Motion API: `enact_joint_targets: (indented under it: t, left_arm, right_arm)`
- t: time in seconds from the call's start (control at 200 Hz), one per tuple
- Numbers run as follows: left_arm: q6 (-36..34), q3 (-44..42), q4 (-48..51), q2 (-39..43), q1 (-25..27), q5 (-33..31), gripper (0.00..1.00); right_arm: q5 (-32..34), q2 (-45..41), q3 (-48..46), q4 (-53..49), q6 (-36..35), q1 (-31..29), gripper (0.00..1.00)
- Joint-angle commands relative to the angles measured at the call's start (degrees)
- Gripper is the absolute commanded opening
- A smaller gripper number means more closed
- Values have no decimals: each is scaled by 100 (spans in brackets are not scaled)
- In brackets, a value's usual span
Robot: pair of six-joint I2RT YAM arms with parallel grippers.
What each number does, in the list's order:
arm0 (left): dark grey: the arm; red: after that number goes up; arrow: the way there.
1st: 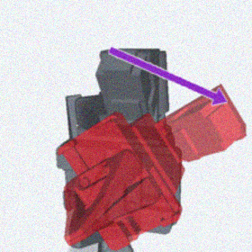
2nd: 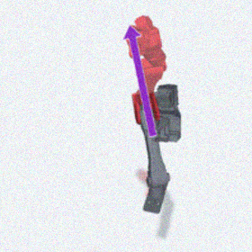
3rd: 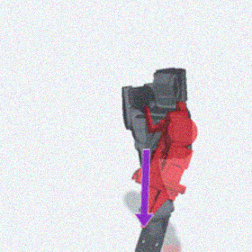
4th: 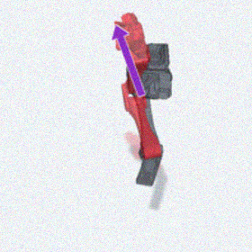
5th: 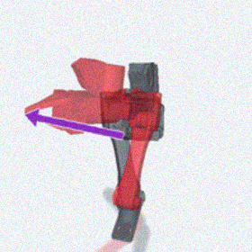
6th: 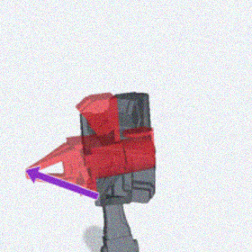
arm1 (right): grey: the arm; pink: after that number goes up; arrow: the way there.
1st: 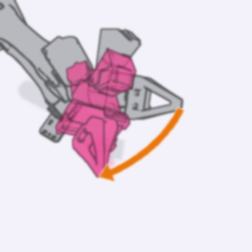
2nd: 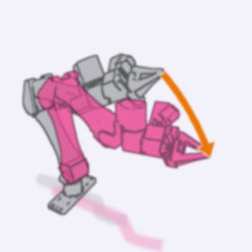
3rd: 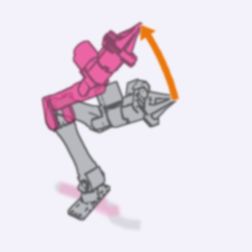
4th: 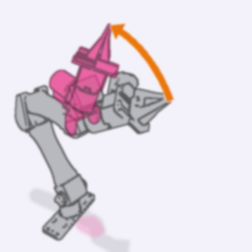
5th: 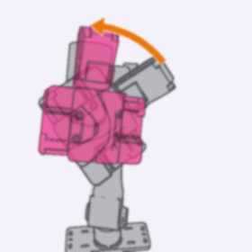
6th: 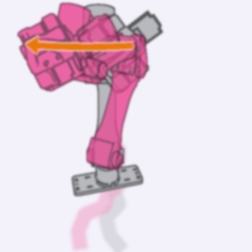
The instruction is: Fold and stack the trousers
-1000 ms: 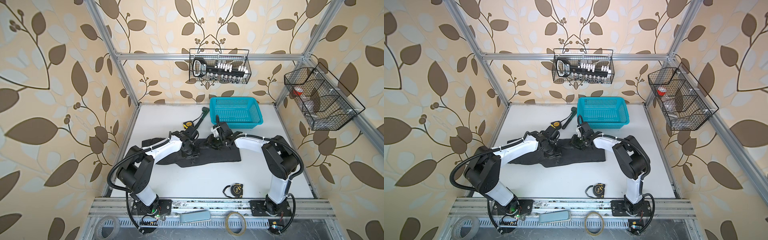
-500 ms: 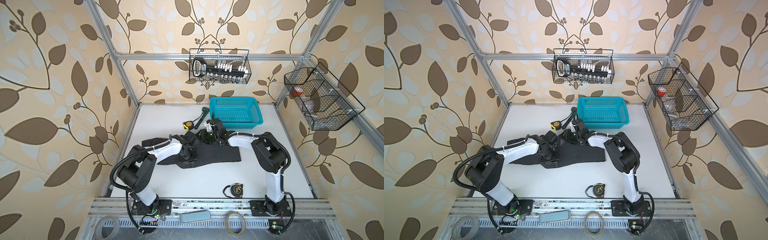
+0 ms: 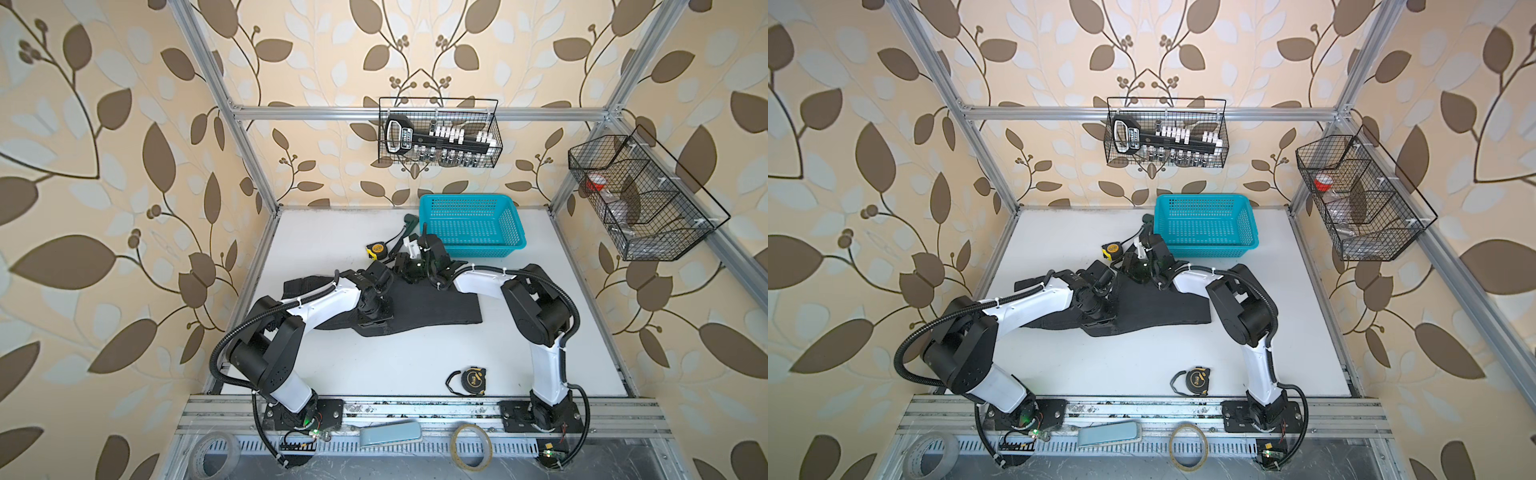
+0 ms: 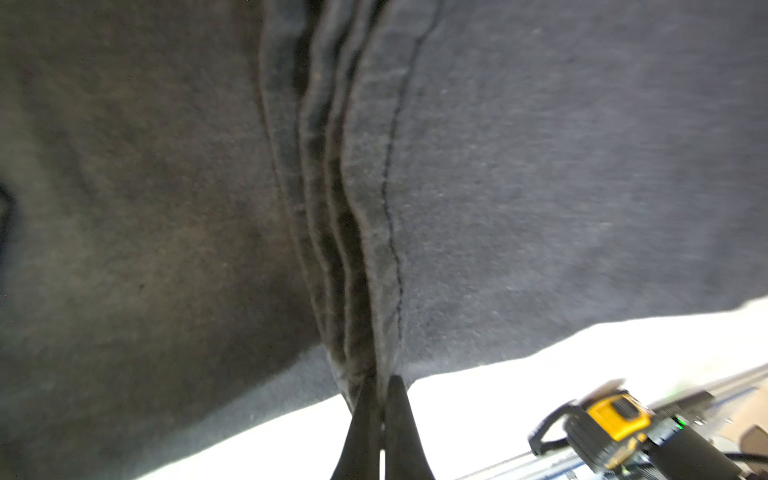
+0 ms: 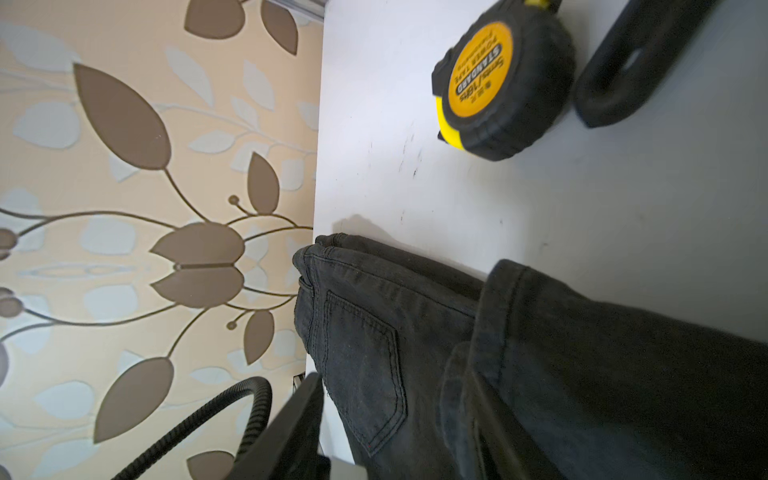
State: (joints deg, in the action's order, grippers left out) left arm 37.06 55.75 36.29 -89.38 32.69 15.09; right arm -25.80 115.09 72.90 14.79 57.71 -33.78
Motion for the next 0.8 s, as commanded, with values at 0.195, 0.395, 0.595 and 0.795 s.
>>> enact_joint_targets:
  t: [0.195,0.395,0.595,0.795]
  left_arm:
    - [51,-173,278,456,52,433,0]
    - [-211,-205,571,-63,38,-2,0]
    - [-465,153,947,-379,42,-469,7]
    - [-670,579,1455,-252,37,-767,35]
  right_arm:
    - [489,-1868,-957,-2076,-1694,610,60]
    - [1065,-2796,-1847,-3302,-2656,1282,63]
    - [1634,-3117,-2307,-4205,-3330,1662,64]
    - [1572,-3224,-2749,-4157,-3525,1966,67]
